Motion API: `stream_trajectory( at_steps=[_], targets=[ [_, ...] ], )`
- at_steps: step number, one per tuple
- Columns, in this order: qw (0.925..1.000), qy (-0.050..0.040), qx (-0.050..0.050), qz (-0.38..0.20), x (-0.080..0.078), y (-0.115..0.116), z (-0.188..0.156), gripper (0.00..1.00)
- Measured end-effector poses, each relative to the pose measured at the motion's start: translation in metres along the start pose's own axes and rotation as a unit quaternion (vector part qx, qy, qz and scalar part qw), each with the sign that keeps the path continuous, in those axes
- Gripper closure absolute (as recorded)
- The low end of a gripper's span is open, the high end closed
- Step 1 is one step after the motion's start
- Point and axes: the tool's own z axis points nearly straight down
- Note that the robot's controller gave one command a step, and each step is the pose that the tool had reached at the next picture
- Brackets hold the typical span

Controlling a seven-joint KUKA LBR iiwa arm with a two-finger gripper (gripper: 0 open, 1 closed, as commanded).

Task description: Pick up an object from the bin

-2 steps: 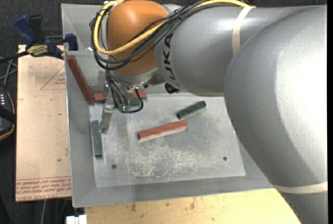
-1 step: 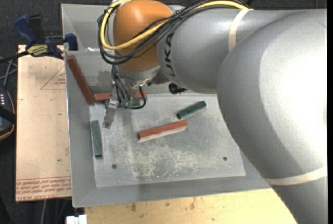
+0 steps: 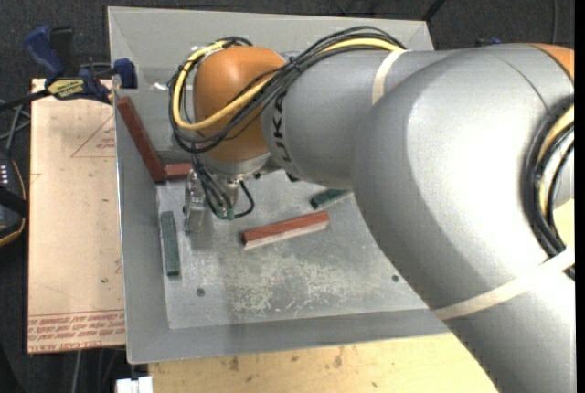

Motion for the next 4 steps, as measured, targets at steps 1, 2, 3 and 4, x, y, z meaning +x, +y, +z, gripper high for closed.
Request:
stream_trajectory(
  at_steps=[1, 2, 3, 4],
  targets=[
    [1.0000, 0.0000, 0.000, 0.000, 0.000, 0.000, 0.000, 1.00],
    [1.0000, 0.0001, 0.000, -0.002, 0.001, 0.000, 0.000, 1.00],
    [0.9957, 0.0045, 0.002, -0.093, 0.023, 0.010, -0.031, 1.00],
    [0.9957, 0.0024, 0.001, -0.093, 0.013, 0.021, -0.009, 0.00]
  ],
)
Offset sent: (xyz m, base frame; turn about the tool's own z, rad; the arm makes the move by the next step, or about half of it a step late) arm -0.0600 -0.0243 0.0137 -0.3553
